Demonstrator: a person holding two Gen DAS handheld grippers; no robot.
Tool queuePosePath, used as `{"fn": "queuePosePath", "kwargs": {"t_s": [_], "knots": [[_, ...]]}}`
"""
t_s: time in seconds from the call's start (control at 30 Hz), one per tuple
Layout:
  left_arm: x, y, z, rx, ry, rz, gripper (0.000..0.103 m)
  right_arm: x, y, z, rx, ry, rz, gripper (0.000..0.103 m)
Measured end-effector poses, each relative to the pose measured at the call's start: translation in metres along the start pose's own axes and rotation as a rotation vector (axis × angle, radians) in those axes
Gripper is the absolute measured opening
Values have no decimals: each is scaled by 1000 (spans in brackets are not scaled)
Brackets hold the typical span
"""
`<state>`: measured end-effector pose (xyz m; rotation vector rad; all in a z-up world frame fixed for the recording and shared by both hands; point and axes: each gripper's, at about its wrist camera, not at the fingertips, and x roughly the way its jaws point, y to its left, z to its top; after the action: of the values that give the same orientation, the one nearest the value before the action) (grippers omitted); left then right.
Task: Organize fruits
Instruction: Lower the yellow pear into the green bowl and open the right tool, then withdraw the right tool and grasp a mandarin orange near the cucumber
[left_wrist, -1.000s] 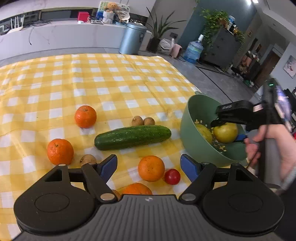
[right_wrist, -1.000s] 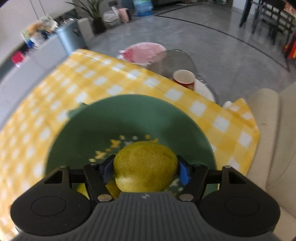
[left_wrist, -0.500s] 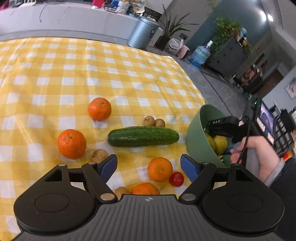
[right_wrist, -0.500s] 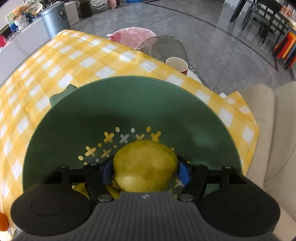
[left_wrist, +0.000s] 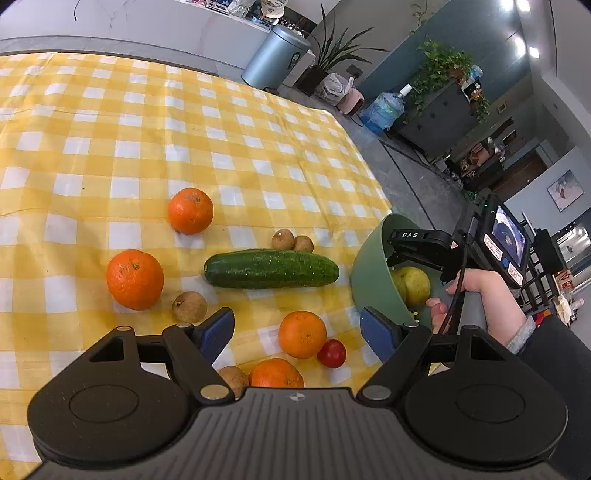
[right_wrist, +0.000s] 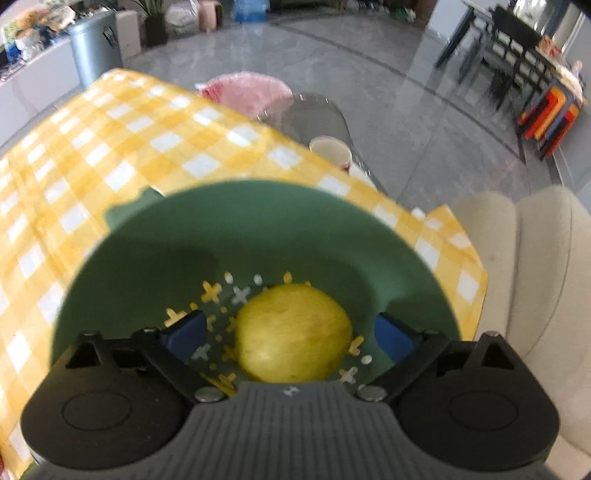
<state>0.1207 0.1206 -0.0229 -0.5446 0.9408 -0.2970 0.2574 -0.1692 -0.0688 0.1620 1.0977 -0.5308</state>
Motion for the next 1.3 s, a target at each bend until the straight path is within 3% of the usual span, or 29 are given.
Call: {"fn": "queuePosePath", "kwargs": {"t_s": [0.2,0.4,0.6,0.8,0.87,1.07,1.2,1.3], "knots": [[-11,3,2,-2,-27,4,91,-32,2,3,-19,-56,42,99],[-23,-3,1,15,-47,0,91,-89,-14,-14,36,-285,174,99],[-35,-11,-4,40,-59,36,91,-146,-25,-45,4,-403,407,99],[-55,-12,-11,36,-91,96,91,-193,-19,-92,-174,-449,601,98],[-60,-7,-13,9,-90,127,91,-202,-16,-109,-209,-438,645,95],[-73,13,-19,-57,-95,191,91,-186,-14,-143,-182,-265,807,84],[-74,27,-23,-63,-78,214,91,-165,-13,-159,-193,-185,786,77],[-69,29,-23,-21,-75,225,91,-140,-20,-163,-126,-94,780,63]]}}
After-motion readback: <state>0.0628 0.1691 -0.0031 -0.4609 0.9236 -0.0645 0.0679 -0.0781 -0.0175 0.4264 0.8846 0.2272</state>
